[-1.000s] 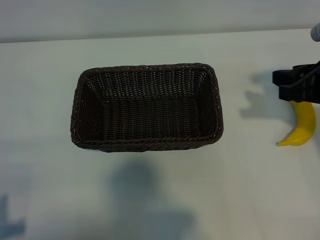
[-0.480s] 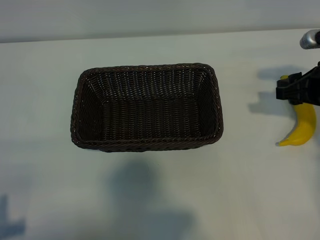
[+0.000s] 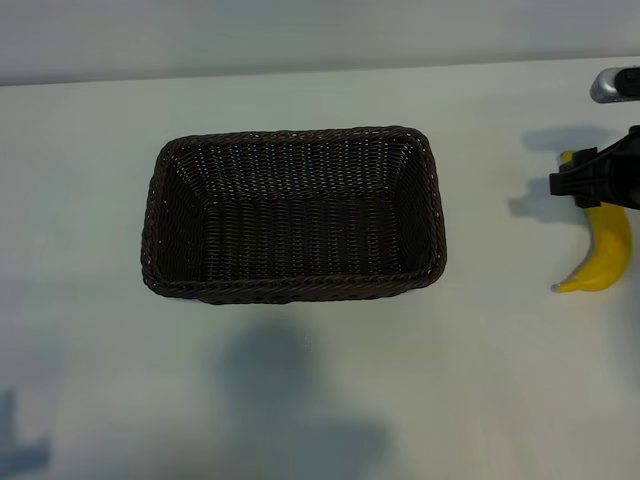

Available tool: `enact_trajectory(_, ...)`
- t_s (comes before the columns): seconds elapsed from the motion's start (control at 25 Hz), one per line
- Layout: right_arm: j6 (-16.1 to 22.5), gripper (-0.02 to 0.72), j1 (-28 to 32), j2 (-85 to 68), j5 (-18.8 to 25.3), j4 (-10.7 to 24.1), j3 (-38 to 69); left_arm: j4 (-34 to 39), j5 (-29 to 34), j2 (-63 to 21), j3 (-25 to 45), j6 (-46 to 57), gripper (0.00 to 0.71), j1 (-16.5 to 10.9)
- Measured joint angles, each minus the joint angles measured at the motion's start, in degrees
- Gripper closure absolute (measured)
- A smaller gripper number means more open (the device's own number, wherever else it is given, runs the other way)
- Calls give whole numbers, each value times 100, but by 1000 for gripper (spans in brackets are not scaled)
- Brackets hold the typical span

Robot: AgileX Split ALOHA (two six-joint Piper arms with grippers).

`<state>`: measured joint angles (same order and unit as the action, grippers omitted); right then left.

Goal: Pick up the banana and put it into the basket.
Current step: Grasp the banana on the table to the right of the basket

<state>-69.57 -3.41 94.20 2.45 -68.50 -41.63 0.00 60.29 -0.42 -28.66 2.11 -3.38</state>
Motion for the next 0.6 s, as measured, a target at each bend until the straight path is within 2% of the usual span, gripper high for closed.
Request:
enact_trajectory(0.2, -6, 82, 104, 140, -107, 69, -12, 0, 0, 0, 0, 0, 131, 0)
enact_trajectory(0.48, -1, 82, 469, 258, 322, 75, -22, 0, 0, 0, 0, 0, 131, 0)
enact_trajectory(0.6, 214, 83, 491, 258, 521, 285, -22, 0, 0, 0, 2, 0, 131, 0)
